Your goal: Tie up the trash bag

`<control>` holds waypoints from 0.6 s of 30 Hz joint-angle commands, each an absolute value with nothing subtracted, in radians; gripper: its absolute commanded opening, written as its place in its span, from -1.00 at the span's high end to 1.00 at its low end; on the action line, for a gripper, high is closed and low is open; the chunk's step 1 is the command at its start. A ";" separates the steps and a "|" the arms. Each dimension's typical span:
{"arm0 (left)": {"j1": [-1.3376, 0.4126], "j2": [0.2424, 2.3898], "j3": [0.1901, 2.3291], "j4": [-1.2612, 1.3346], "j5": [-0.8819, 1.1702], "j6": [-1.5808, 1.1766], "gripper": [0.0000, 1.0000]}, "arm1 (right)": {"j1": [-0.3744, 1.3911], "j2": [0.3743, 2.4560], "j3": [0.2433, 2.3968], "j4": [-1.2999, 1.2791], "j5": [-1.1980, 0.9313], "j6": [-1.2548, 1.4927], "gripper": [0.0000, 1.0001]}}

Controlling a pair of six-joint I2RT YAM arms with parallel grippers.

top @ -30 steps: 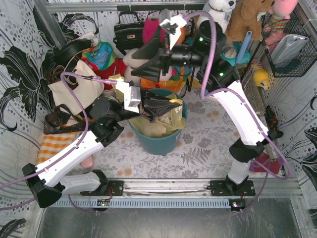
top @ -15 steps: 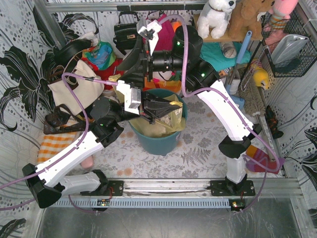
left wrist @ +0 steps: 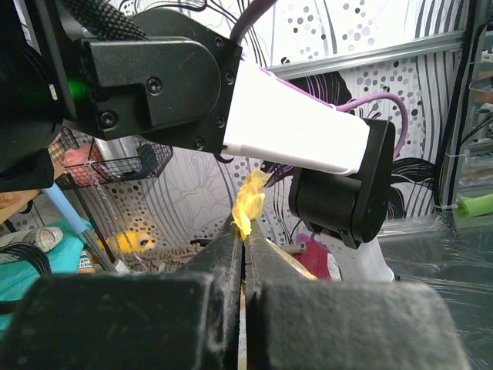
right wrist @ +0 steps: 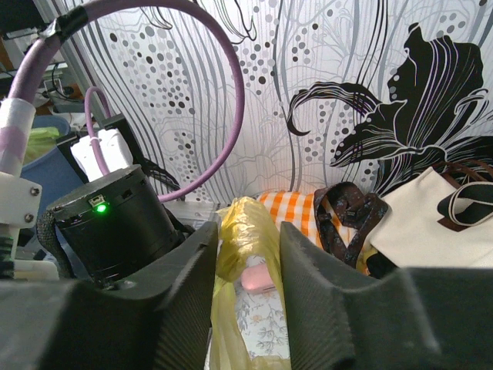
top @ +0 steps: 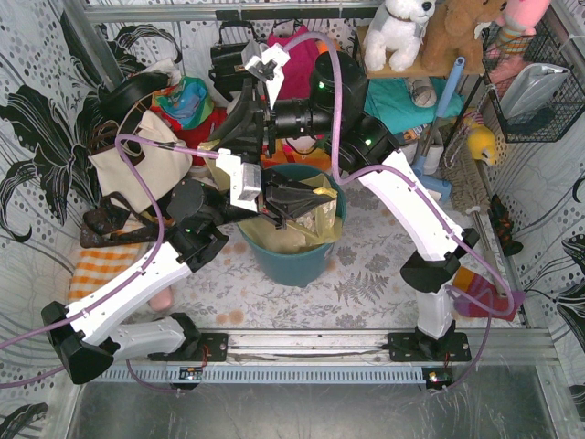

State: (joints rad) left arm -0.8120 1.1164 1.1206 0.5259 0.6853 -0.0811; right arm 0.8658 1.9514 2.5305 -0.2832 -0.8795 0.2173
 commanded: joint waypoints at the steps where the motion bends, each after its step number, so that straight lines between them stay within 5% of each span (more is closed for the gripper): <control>1: -0.816 1.104 1.127 0.556 0.695 -0.075 0.95 | 0.879 1.946 2.551 -0.264 -0.895 0.195 0.52; 8: -0.816 1.103 1.124 0.577 0.704 -0.091 0.96 | 0.886 1.928 2.548 -0.257 -0.862 0.183 0.96; 18: -0.816 1.101 1.119 0.592 0.667 -0.086 0.97 | 0.894 1.859 2.465 -0.187 -0.756 0.188 1.00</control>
State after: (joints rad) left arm -0.8120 1.1164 1.1206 0.5308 0.6910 -0.0826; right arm 0.8875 1.9411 2.5149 -0.2665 -0.8215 0.1940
